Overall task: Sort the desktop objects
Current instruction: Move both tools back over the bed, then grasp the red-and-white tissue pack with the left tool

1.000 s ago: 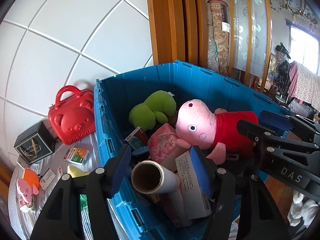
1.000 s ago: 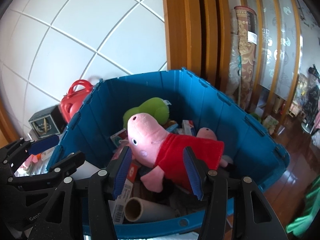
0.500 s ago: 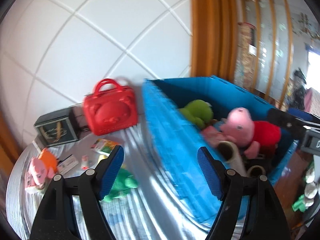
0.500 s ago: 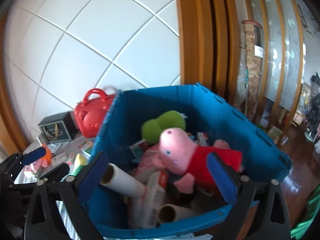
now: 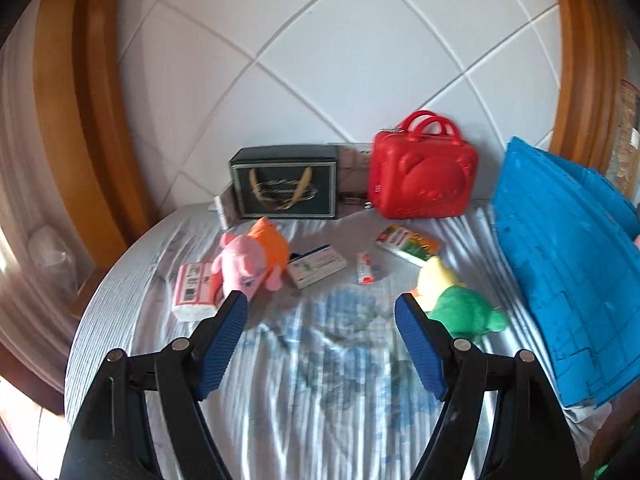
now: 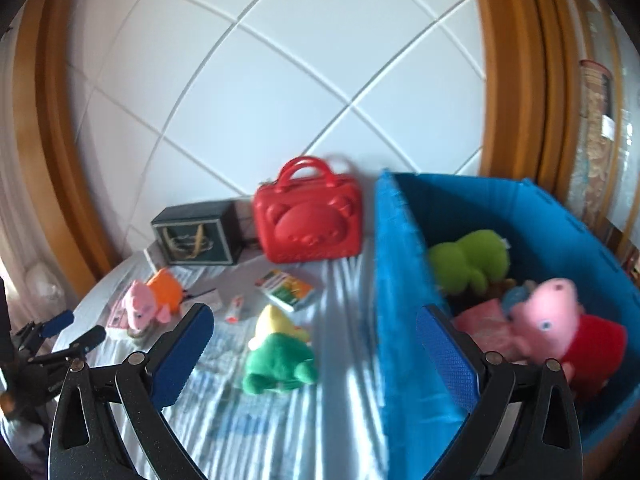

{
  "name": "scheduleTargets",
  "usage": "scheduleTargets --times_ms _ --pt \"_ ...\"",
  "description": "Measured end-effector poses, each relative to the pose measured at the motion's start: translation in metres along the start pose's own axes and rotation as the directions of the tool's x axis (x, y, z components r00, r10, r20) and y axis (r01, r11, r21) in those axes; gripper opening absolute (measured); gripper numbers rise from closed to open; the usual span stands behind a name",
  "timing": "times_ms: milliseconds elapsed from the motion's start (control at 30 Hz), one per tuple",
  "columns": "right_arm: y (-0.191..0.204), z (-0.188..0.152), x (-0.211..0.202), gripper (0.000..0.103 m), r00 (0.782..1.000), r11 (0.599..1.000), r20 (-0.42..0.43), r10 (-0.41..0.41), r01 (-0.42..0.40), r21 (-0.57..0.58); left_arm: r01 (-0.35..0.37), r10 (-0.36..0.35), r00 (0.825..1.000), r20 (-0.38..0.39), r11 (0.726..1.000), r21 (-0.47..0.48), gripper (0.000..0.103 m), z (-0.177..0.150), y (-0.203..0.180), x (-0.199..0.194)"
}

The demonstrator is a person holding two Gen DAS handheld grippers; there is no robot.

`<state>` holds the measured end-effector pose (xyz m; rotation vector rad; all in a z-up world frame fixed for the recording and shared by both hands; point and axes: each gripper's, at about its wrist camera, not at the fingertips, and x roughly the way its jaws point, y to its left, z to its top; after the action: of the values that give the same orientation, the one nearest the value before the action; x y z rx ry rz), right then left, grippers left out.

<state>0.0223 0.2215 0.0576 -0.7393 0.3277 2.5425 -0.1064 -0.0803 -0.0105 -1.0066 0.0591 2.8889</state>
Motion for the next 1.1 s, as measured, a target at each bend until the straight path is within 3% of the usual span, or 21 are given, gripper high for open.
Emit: scheduleTargets --times_ms 233,467,600,733,900,1033,1100 --pt "0.038 -0.009 0.068 0.103 0.993 1.000 -0.116 0.017 -0.017 0.008 -0.165 0.157 0.981 -0.118 0.984 -0.066 0.076 -0.016 0.112 0.053" --pt "0.047 -0.012 0.132 0.103 0.977 1.000 -0.215 -0.011 0.015 0.017 -0.220 0.185 0.956 -0.226 0.966 -0.138 0.076 -0.012 0.185 0.120" --pt "0.057 -0.012 0.168 0.103 0.965 1.000 -0.261 -0.011 0.014 0.007 -0.218 0.172 0.943 -0.284 0.966 -0.139 0.076 -0.008 0.203 0.168" --pt "0.069 -0.013 0.212 0.103 0.948 1.000 -0.318 -0.021 0.016 -0.019 -0.173 0.107 0.939 -0.327 0.968 -0.181 0.076 0.000 0.215 0.222" --pt "0.087 -0.018 0.272 0.103 0.918 0.999 -0.396 -0.021 0.005 -0.041 -0.158 0.088 0.911 -0.404 0.977 -0.142 0.076 0.006 0.212 0.291" --pt "0.106 -0.024 0.311 0.103 0.900 0.999 -0.436 0.005 -0.028 -0.046 -0.185 0.118 0.881 -0.459 0.977 -0.105 0.076 0.006 0.211 0.334" --pt "0.116 -0.029 0.329 0.103 0.888 0.998 -0.460 0.025 -0.052 -0.047 -0.194 0.124 0.877 -0.465 0.975 -0.107 0.091 0.003 0.214 0.347"
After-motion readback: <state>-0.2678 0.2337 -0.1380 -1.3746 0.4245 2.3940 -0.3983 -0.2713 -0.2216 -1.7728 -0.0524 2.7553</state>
